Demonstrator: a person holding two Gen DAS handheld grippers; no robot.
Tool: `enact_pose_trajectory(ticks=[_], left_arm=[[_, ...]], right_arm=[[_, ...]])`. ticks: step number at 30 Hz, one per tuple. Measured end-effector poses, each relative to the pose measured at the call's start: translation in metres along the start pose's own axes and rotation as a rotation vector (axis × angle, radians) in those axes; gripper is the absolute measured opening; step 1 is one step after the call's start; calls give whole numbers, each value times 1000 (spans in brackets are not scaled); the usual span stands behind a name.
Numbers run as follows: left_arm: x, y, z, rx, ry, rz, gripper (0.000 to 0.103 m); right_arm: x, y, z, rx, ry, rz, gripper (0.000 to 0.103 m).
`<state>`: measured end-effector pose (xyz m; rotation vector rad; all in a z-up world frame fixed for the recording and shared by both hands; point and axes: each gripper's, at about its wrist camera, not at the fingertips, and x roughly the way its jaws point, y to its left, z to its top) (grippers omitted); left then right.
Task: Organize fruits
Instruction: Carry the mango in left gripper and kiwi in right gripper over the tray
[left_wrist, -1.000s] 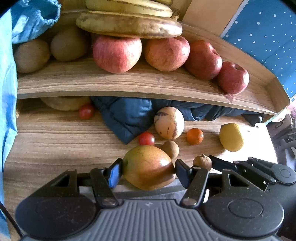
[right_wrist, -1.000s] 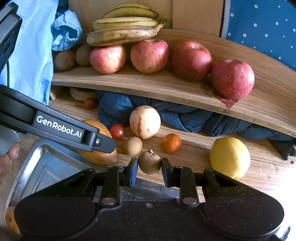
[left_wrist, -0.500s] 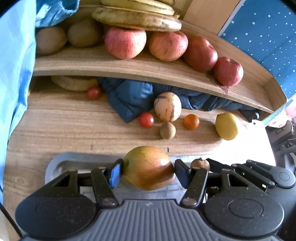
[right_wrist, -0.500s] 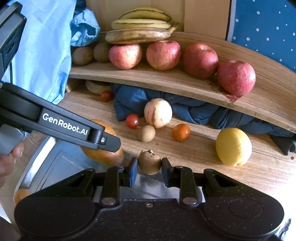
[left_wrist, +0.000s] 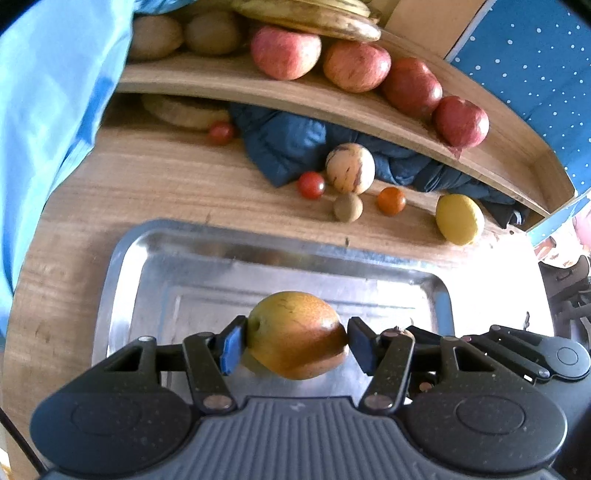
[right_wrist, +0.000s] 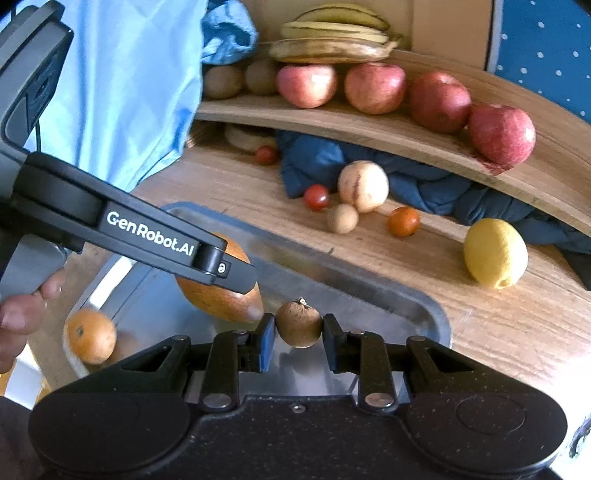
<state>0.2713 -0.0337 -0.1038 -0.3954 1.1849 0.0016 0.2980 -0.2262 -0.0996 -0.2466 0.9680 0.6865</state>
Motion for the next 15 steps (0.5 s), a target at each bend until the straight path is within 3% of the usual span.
enact_pose_trajectory(ticks=[15], left_arm=[[-17, 14, -34, -95, -30, 25, 62]], right_arm=[[-14, 20, -26, -91, 47, 91, 29]])
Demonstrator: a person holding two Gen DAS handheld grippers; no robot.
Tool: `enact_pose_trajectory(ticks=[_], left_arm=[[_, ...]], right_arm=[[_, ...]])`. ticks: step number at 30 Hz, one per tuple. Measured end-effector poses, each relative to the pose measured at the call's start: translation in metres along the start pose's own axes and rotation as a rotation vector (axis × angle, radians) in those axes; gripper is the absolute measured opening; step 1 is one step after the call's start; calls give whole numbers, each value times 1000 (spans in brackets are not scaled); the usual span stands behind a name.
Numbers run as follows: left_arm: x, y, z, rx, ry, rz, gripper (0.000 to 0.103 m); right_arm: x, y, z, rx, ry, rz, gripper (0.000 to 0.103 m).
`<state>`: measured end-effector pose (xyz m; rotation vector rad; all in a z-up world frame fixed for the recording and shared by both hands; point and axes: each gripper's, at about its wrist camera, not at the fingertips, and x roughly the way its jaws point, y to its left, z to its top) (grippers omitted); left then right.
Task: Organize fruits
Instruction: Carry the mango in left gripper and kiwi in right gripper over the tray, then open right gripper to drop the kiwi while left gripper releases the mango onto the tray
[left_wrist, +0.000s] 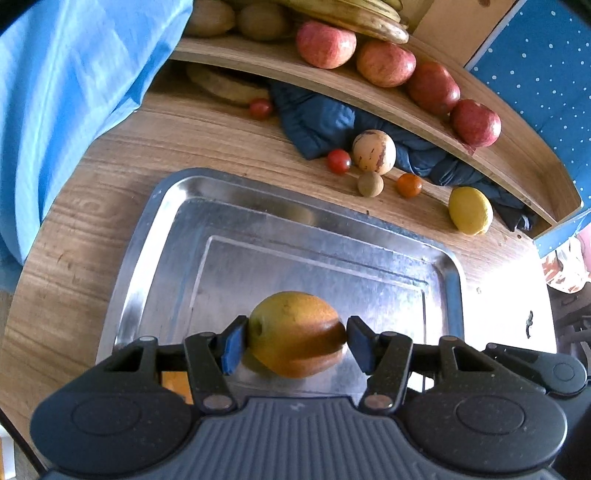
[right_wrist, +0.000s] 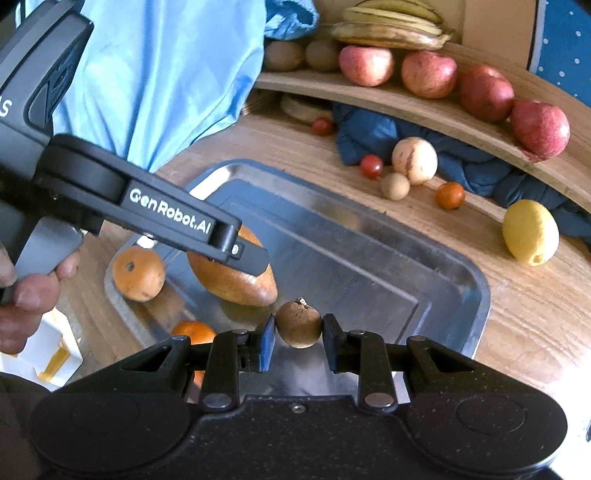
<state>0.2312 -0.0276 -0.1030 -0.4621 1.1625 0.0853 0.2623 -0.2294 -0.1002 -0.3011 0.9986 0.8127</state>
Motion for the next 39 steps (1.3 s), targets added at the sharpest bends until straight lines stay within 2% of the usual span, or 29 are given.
enact_pose_trajectory(ticks=[15, 31, 37, 39], left_arm=[[-9, 4, -19, -41, -18, 6, 61], [-20, 9, -27, -35, -48, 48, 62], [-32, 8, -35, -23, -63, 66, 71], [-38, 5, -37, -13, -74, 72, 75]], right_arm=[[-6, 5, -17, -41, 44, 50, 29], [-10, 1, -32, -48, 61, 53, 32], [-14, 0, -34, -44, 56, 58, 42], [-16, -1, -35, -45, 52, 61, 49]])
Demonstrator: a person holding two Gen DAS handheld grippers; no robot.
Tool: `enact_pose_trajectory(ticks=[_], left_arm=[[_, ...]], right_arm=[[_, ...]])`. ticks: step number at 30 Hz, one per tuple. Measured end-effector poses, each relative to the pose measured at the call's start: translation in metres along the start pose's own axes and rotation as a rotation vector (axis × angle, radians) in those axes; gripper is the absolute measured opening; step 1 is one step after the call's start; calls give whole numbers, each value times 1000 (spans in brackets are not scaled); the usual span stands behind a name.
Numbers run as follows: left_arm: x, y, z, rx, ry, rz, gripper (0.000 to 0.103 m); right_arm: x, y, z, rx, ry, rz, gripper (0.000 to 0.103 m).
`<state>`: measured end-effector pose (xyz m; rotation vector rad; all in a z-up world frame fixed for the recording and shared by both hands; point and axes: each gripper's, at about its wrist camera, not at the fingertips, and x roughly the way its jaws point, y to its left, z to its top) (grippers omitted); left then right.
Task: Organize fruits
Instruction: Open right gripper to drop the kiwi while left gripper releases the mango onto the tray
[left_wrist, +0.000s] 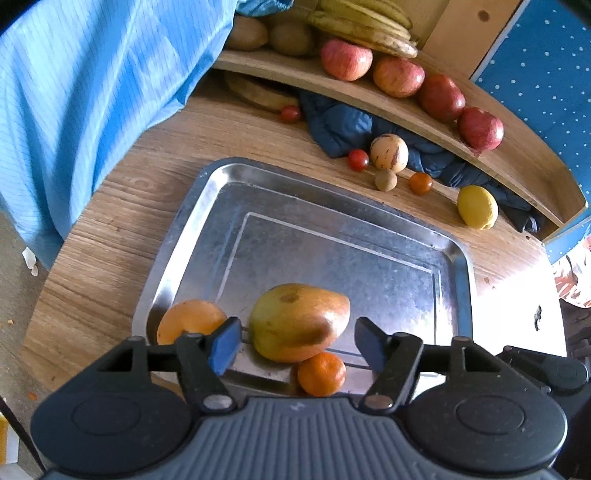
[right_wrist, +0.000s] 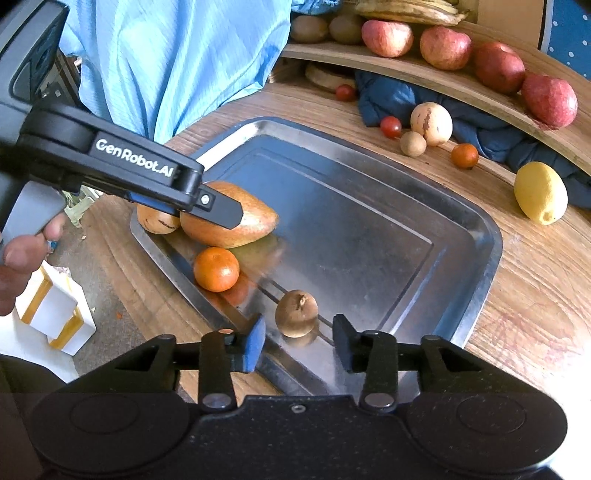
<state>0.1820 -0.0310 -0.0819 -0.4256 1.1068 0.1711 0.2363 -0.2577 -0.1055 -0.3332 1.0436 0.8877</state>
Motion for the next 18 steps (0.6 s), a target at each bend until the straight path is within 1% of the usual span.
enact_pose_trajectory(ticks=[2, 8, 10, 12, 15, 16, 18], left_arm=[[-7, -3, -2, 12, -7, 7, 81], [-23, -3, -12, 38, 2, 26, 87], [-26, -1, -15, 52, 20, 37, 90], [-28, 0, -20, 68, 45, 57, 93], [-29, 4, -26, 81, 77, 89, 98], [-28, 6, -28, 89, 94, 103, 100], [-23, 6, -30, 115, 139, 154, 100]], right_arm=[[-3, -1, -1, 0, -4, 4, 56], [-15, -3, -5, 5, -17, 1, 69], [-19, -5, -6, 8, -20, -7, 73], [-23, -6, -8, 11, -20, -18, 79], [-28, -9, -11, 16, -6, -42, 85], [-29, -10, -12, 19, 1, -51, 86], [-32, -12, -14, 24, 11, -70, 91]])
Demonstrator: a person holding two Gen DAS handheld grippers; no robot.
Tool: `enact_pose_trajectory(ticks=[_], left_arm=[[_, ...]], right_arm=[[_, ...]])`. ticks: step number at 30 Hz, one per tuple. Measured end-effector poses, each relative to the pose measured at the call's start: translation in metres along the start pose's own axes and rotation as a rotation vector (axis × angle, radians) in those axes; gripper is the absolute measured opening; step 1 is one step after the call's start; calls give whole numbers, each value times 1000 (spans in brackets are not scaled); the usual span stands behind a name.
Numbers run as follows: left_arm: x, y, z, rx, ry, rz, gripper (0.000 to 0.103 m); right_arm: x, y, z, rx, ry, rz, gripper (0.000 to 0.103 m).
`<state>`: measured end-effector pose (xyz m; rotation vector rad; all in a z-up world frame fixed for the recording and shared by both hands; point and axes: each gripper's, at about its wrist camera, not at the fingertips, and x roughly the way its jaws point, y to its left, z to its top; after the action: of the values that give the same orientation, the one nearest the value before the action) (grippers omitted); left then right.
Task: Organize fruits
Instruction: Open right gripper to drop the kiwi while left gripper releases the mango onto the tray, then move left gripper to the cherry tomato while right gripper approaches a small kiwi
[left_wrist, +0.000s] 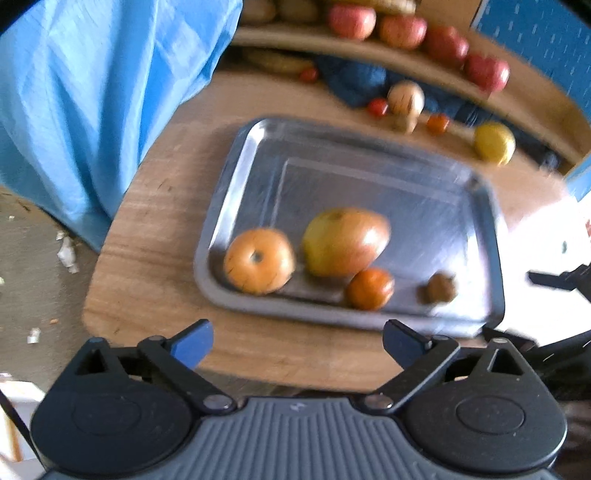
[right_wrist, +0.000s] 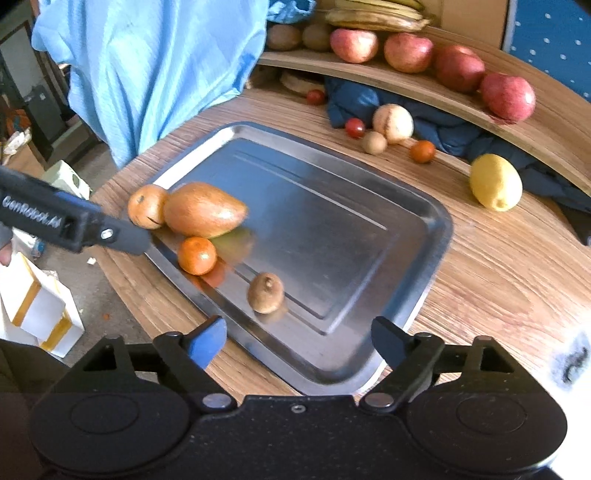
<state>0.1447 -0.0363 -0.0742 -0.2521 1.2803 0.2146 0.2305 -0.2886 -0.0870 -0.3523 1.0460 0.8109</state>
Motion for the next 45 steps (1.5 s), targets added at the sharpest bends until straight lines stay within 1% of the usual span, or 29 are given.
enact_pose_trajectory(ticks=[3, 7, 9, 13, 17, 22, 35, 38, 45], left_arm=[[6, -1, -4, 26, 47, 56, 100], [11, -2, -4, 50, 86, 126, 101], [10, 0, -2, 58, 87, 141, 102], [10, 3, 5, 69, 85, 174, 102], [10, 4, 14, 81, 79, 191, 102], [10, 6, 30, 98, 63, 193, 102], [16, 10, 84, 148, 10, 178, 102], [23, 3, 97, 169, 0, 165, 102], [34, -27, 127, 245, -24, 99, 102]], right_arm=[[-2, -5, -3, 15, 14, -24, 95], [-3, -10, -8, 43, 37, -48, 98], [-3, -12, -10, 58, 43, -54, 100], [-2, -17, -11, 85, 45, -76, 101], [1, -23, -8, 105, 46, -94, 102], [4, -29, 0, 128, 38, -106, 102], [16, -39, 24, 183, 10, -130, 102], [19, -41, 30, 195, 2, -140, 102], [21, -47, 41, 236, -28, -162, 102]])
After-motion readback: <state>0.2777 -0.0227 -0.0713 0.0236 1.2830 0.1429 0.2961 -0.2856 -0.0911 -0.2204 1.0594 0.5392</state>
